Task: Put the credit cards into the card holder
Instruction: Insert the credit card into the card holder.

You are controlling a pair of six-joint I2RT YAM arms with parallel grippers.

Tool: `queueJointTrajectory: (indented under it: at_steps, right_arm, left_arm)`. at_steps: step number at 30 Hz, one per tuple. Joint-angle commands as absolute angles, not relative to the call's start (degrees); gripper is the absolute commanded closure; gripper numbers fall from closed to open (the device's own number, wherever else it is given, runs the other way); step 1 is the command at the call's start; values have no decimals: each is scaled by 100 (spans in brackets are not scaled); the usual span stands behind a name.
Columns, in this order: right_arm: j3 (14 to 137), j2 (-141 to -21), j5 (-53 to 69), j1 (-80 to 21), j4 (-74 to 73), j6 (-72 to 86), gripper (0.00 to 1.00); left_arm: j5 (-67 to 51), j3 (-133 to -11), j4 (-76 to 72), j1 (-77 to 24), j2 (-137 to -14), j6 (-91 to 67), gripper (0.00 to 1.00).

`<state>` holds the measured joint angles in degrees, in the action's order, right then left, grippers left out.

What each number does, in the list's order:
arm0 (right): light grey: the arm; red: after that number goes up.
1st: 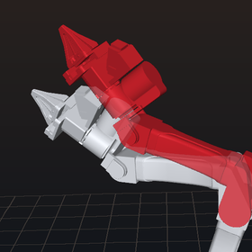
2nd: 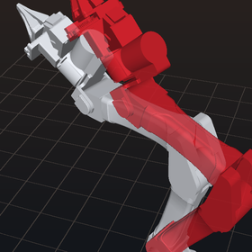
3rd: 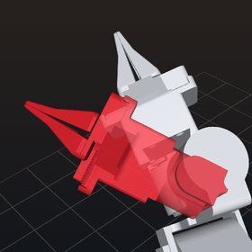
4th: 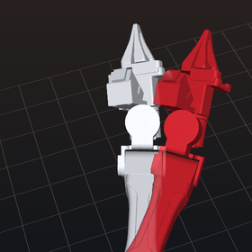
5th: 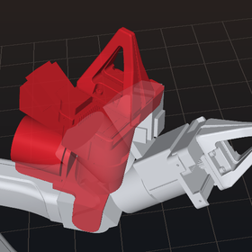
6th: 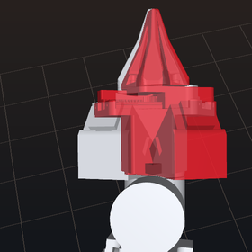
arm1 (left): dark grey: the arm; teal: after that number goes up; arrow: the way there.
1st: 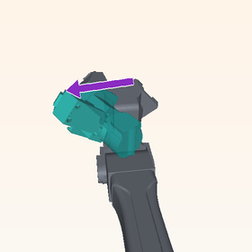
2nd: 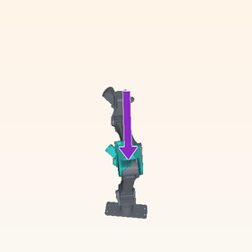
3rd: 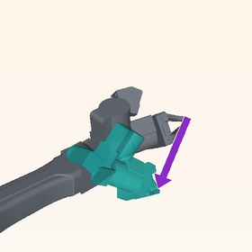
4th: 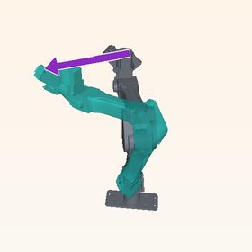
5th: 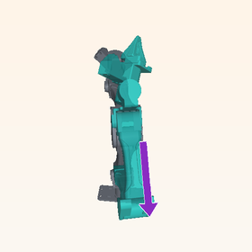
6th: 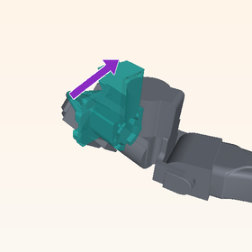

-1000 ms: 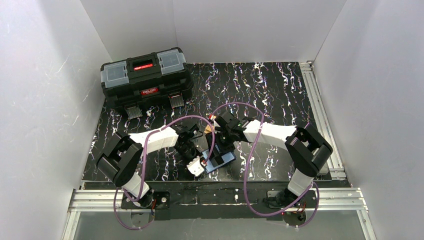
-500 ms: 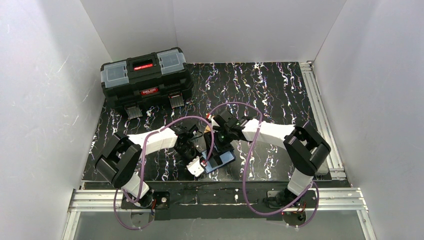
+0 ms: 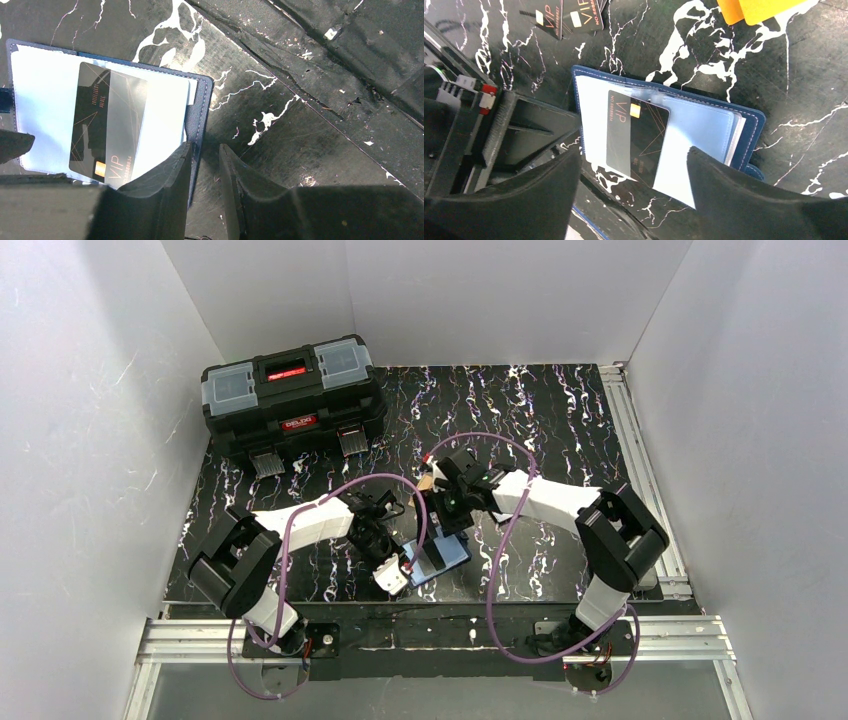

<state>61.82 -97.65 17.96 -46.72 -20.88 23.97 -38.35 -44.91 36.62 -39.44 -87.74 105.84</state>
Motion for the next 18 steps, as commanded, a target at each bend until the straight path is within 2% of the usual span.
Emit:
queueJointTrajectory:
  at_steps: [1,3,4,6,12,13,15,18]
  right_arm:
    - [6094,-9575,1854,-4693,-2011,2394,25]
    - [6037,-9628,1925,-4701,-1926,2450,42]
    - [6020,-9660,1947,-4706,-1899,2475,54]
    - [5968,-9709,1940,-4723,-1874,2518,64]
    - [5804,-9607,1579,-4721,-1872,2535,73]
    - [5813,-9650,1561,-4720,-1853,2531,77]
    - [5763,-9770,1548,-4687,-1766,2531,99]
    - [5718,-9821,1504,-4667,-1711,2531,99]
  left_arm:
    - [-3329,-4214,3889,-3977,-8904,10574,73]
    - [-3328,-4216,3894,-3981,-8903,10579,73]
    - [-3324,-4218,3894,-3981,-8903,10579,74]
    - [-3329,-4211,3894,-3981,-8898,10578,73]
    - [-3336,-4236,3902,-3981,-8921,10605,74]
    - [-3335,-4232,3910,-3981,-8921,10603,74]
    - [-3317,-4245,3926,-3980,-8913,10608,74]
    - [-3310,-4254,3928,-3990,-8940,10647,74]
